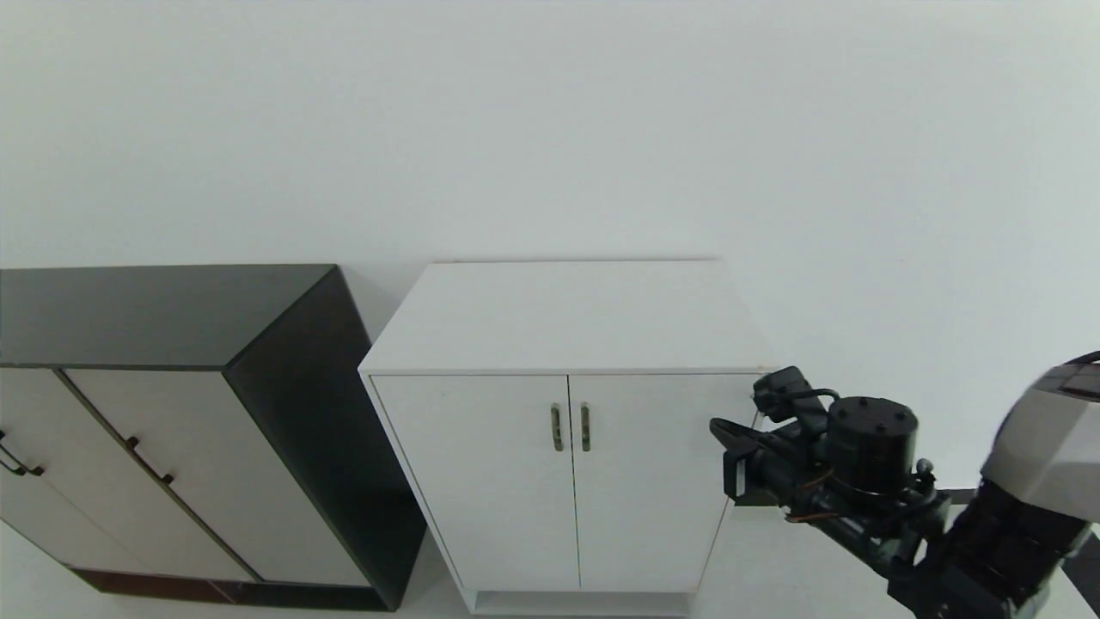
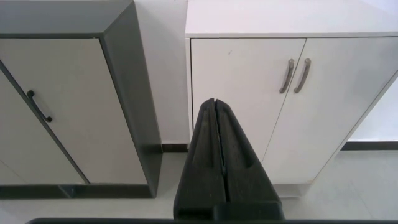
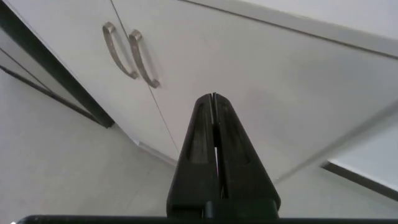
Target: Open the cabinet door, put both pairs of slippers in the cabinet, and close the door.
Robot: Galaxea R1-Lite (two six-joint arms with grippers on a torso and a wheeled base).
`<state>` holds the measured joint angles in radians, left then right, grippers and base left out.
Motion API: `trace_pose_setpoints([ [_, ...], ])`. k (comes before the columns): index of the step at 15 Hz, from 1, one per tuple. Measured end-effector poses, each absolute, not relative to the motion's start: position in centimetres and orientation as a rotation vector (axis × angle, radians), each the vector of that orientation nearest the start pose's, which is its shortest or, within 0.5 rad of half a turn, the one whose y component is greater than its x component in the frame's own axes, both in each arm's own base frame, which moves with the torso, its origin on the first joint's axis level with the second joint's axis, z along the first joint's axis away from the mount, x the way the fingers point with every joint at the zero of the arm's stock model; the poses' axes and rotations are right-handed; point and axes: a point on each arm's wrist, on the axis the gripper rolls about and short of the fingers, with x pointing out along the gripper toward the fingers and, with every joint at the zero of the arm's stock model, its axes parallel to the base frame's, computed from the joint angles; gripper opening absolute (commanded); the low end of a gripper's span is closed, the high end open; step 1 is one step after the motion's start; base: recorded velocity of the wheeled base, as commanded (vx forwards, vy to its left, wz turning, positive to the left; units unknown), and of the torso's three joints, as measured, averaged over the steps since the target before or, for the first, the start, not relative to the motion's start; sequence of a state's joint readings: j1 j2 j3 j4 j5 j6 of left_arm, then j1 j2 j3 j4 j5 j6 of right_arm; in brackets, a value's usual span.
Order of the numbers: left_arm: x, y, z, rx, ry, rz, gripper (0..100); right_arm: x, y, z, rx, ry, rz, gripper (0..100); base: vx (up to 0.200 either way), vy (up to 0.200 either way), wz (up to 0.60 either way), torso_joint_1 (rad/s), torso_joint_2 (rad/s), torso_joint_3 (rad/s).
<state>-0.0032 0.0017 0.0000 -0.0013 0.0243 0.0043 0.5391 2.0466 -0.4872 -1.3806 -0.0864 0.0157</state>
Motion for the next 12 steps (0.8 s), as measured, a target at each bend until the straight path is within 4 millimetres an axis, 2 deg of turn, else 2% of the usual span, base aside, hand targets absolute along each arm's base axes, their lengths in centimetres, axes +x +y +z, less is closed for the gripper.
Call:
trace_pose_setpoints([
  [2,-2.3,0.1,7.6,0.004,0.000,0.021,0,24.9,14.0,8.8,-0.042,0.168,0.403,0,0.000,0.000,0.00,0.000,0.00,0.000],
  [6,-2.3,0.1,7.6,0.004,0.000,0.021,0,20.8,7.4,10.7,-0.063,0.168,0.229,0,0.000,0.000,0.00,0.000,0.00,0.000],
  [7,-2.3,0.1,7.6,0.004,0.000,0.022,0,19.7,6.4,11.0,-0.068,0.174,0.198,0,0.000,0.000,0.00,0.000,0.00,0.000],
  [12,-2.3,0.1,7.6,0.000,0.000,0.022,0,13.4,3.3,11.9,-0.083,0.236,0.140,0,0.000,0.000,0.00,0.000,0.00,0.000],
])
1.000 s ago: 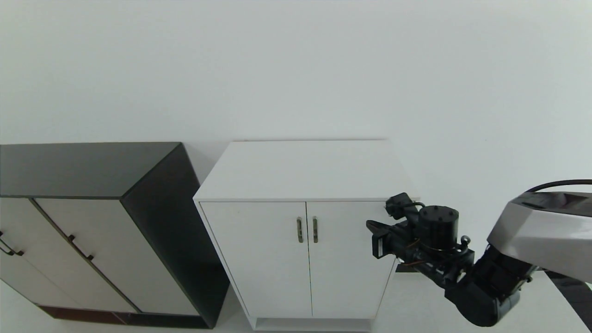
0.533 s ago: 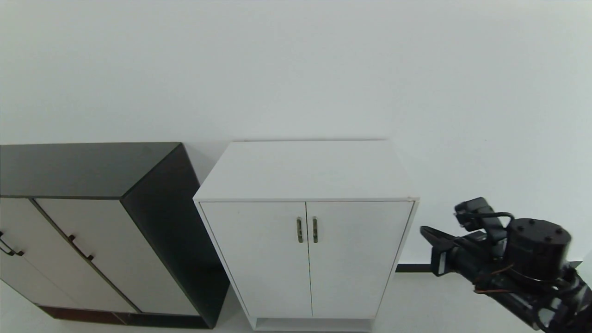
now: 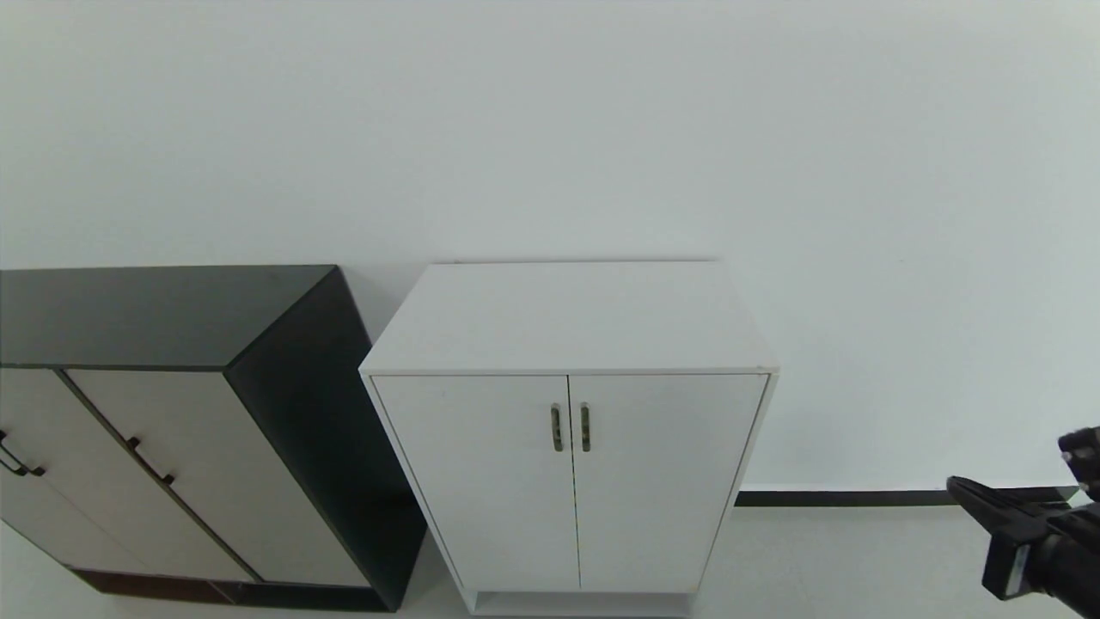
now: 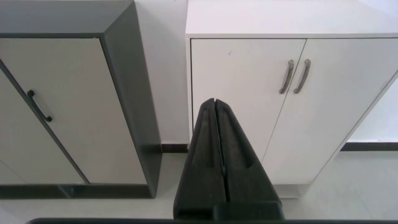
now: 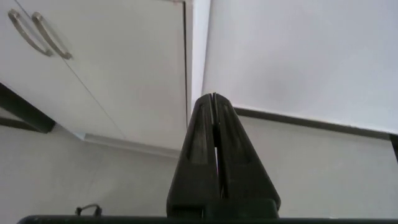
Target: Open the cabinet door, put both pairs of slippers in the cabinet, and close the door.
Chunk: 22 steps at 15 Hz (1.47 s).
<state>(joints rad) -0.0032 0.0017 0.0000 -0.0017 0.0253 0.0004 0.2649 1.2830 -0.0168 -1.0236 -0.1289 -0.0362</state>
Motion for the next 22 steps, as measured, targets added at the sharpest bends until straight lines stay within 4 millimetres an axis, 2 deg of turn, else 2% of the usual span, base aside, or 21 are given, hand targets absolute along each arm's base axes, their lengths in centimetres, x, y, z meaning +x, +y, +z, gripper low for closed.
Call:
trace_pose_setpoints([
  [4,-2.3,0.1,7.6,-0.001,0.000,0.022,0,8.2,1.9,11.5,-0.086,0.298,0.163,0,0.000,0.000,0.00,0.000,0.00,0.000],
  [8,-2.3,0.1,7.6,-0.012,-0.001,0.022,0,3.3,0.7,9.7,-0.087,0.357,0.191,0,0.000,0.000,0.00,0.000,0.00,0.000],
  [11,-2.3,0.1,7.6,-0.012,-0.001,0.023,0,0.7,0.0,8.6,-0.069,0.309,0.195,0,0.000,0.000,0.00,0.000,0.00,0.000],
  [17,-2.3,0.1,7.6,-0.012,-0.001,0.023,0,-1.3,-0.4,7.9,0.016,0.127,0.218,0,0.000,0.000,0.00,0.000,0.00,0.000],
  [22,-2.3,0.1,7.6,-0.012,-0.001,0.023,0,-1.7,-0.1,7.7,-0.015,0.078,0.005,0,0.000,0.000,0.00,0.000,0.00,0.000],
])
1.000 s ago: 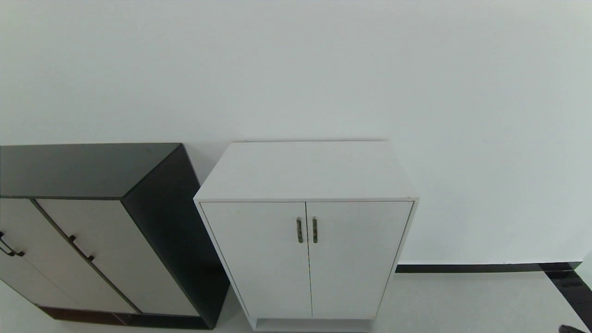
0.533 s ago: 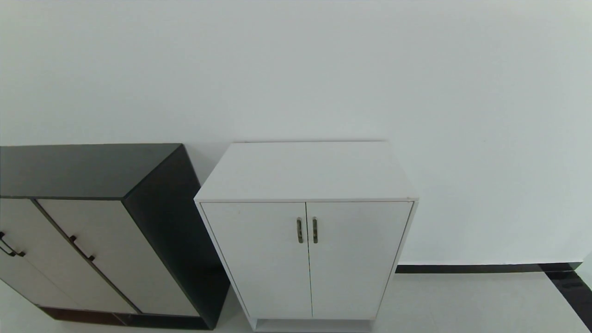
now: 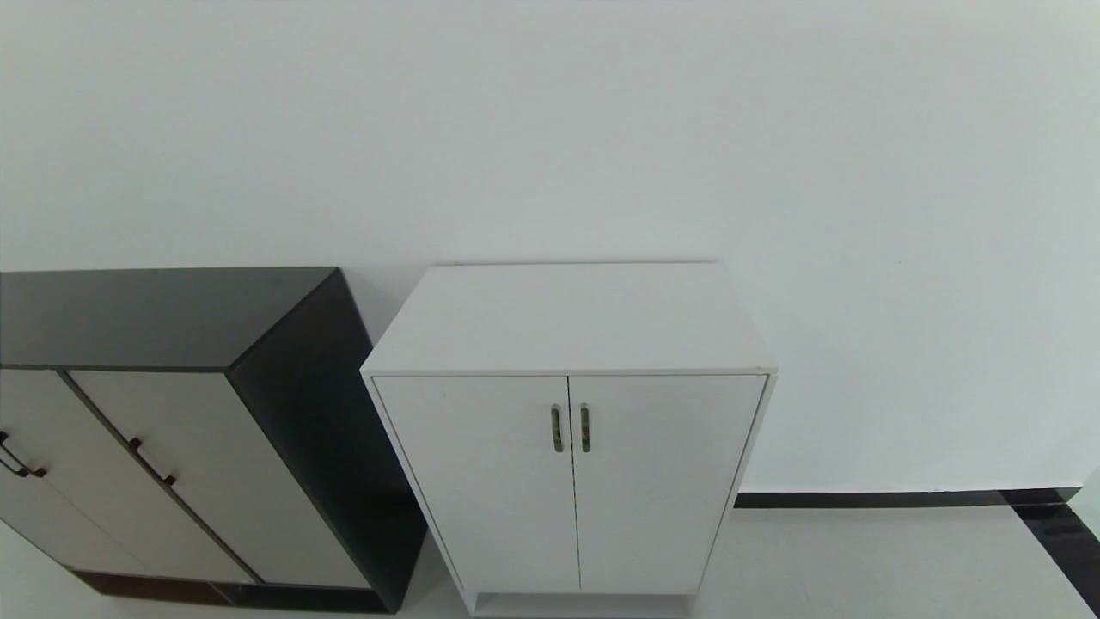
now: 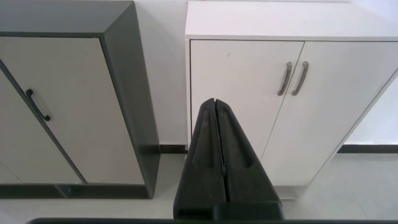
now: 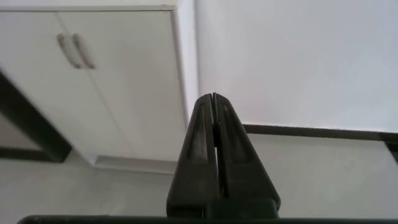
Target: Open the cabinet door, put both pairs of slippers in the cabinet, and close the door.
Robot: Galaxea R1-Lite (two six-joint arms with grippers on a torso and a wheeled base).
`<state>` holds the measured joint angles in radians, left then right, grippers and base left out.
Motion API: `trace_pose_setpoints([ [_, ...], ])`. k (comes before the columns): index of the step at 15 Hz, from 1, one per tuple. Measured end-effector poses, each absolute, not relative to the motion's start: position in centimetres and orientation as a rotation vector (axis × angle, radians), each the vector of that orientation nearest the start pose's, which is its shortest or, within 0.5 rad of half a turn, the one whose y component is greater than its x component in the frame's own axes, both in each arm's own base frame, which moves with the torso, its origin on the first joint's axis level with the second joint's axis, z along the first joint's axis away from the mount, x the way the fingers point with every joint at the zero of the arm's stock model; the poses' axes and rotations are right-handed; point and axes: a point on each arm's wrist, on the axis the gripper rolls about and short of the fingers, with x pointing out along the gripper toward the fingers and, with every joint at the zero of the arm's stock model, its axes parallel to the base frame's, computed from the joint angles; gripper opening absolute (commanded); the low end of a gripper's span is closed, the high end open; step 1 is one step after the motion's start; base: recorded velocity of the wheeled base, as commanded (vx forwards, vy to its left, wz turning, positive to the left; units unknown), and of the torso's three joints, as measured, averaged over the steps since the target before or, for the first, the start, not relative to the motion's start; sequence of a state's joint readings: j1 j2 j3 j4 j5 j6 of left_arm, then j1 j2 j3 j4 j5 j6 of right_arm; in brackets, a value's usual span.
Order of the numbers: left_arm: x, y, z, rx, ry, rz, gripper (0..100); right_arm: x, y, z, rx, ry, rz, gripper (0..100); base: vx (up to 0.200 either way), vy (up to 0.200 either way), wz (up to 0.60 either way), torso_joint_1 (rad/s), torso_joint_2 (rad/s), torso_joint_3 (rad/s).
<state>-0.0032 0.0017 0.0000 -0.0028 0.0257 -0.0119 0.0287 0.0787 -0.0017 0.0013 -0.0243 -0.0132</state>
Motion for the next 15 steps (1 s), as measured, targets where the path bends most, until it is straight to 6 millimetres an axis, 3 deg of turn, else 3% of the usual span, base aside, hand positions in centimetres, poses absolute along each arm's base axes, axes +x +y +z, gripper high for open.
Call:
trace_pose_setpoints([
  [15,-2.27,0.07,7.58,-0.007,-0.001,0.025,0,-2.30,-0.04,7.54,-0.009,-0.003,-0.029,0,0.000,0.000,0.00,0.000,0.00,0.000],
])
